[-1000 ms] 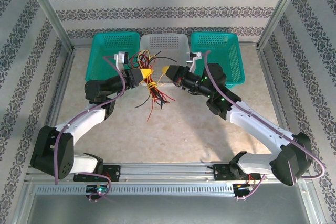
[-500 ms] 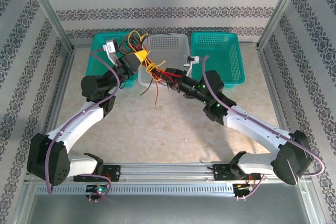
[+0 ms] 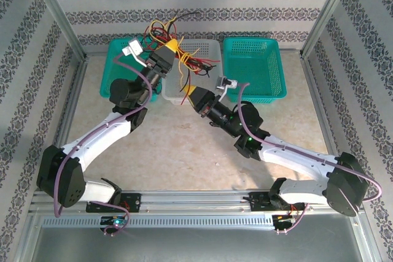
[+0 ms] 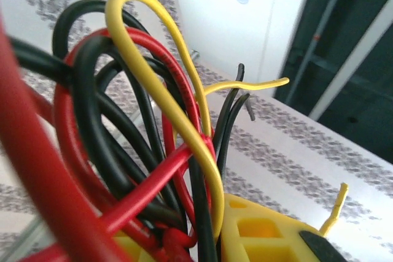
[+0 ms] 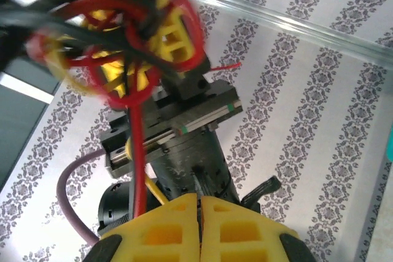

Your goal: Untangle the cables

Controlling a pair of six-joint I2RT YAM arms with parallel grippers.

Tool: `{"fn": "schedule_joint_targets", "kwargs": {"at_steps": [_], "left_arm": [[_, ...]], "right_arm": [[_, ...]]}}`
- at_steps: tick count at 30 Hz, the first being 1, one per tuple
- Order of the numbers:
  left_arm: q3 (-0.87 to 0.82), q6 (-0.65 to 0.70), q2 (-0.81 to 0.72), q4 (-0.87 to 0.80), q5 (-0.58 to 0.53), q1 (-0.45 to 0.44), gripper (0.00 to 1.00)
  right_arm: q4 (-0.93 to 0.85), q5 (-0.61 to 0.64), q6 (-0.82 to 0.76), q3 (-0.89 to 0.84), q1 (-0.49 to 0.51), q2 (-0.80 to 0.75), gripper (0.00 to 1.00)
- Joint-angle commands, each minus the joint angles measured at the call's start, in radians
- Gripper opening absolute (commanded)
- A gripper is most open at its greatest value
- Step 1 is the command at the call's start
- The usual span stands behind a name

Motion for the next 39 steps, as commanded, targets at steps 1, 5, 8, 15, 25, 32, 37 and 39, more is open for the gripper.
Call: {"fn": "schedule_joint_targets", "kwargs": {"at_steps": [1, 5, 8, 15, 25, 32, 37, 39], "left_arm": [[-0.013, 0.190, -0.034, -0.085, -0.209, -0.012, 0.00], [-0.086, 0.216, -0.046, -0.087, -0.216, -0.013, 0.00], [-0.133, 0.235, -0.066, -0.117, -0.221, -0.012, 0.00], [-0.225, 0.226, -0.099, -0.084, -0.082, -0.012, 0.00], [-0.284, 0.133, -0.218, -0.086, 0.172, -0.004, 0.00], [-0.261, -0.083, -0.212, 0.050, 0.417, 0.010, 0.00], [-0.236, -0.105, -0.302, -0.002, 0.414, 0.020, 0.00], [-0.233, -0.084, -0.337, -0.030, 0.399, 0.023, 0.00]], "right_arm": [[-0.062, -0.037, -0.052, -0.008, 0.028, -0.044, 0.00], [-0.126, -0.048, -0.091, 0.026, 0.027, -0.075, 0.00], [-0.180, -0.038, -0.140, 0.053, 0.029, -0.108, 0.00], [-0.530, 0.036, -0.306, 0.248, 0.016, -0.156, 0.00], [-0.894, -0.020, -0.379, 0.570, -0.134, -0.066, 0.00], [-0.958, -0.086, -0.396, 0.691, -0.255, 0.036, 0.00], [-0.927, -0.148, -0.336, 0.670, -0.331, 0.067, 0.00], [-0.913, -0.147, -0.332, 0.653, -0.337, 0.078, 0.00]]}}
